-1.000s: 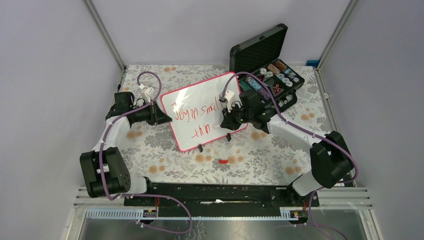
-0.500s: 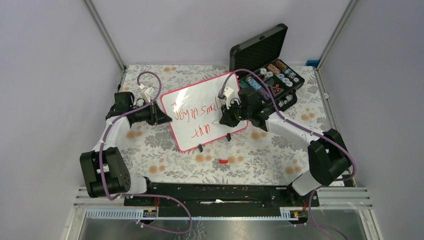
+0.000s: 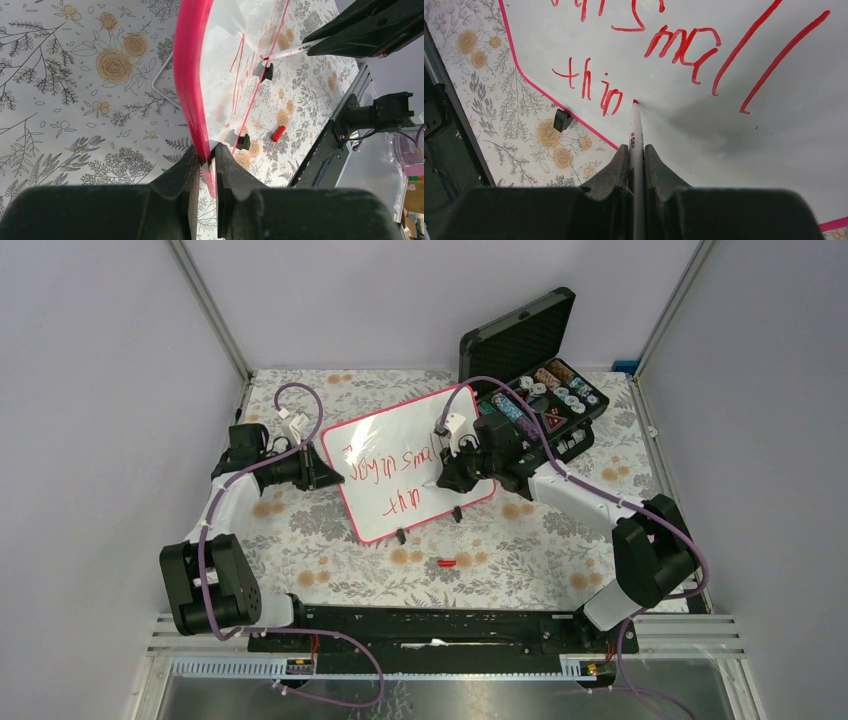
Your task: Write a sentence on the whiteboard
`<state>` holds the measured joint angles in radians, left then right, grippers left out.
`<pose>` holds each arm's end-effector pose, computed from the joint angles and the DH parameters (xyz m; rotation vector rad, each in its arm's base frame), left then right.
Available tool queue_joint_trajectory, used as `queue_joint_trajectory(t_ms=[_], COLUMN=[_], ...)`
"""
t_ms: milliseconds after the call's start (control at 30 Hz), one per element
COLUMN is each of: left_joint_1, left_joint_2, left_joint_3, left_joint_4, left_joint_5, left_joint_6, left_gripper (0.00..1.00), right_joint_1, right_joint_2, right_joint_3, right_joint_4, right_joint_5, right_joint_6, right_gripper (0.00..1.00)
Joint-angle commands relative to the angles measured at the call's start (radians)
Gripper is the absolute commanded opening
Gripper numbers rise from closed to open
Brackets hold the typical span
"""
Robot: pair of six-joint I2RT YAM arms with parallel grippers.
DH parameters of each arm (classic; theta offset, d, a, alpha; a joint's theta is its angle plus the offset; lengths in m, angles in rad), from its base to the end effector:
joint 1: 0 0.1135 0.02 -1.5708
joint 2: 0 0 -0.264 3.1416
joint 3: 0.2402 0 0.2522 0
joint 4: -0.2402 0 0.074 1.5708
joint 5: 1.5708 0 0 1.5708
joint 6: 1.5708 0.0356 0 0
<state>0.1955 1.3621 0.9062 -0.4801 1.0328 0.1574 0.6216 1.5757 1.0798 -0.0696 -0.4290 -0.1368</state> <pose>0.2672 0.0218 0.2435 0.3584 2.1477 -1.0731 0.2801 0.2188 0.2567 -1.0369 1.9054 0.7397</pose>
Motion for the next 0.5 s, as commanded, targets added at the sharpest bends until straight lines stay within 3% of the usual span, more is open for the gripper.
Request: queue_joint_trajectory(t_ms=[0,467], left_joint_1=[0.002,0.002], left_joint_2=[-0.011,-0.014], left_joint_3=[0.019,0.020], left_joint_4=[0.021,0.021], left_joint_5=[-0.027,-0.028], left_joint_6=[0.050,0.051], left_gripper=[0.00,0.00], right_joint_1=[0.012,0.023], right_joint_2=[0.017,0.009], right_joint_3=[0.034,-0.006], right_joint_4=[0.033,0.033], right_joint_5=[0.008,0.001], right_joint_6=[-0.004,-0.019], right_gripper=[0.00,0.00])
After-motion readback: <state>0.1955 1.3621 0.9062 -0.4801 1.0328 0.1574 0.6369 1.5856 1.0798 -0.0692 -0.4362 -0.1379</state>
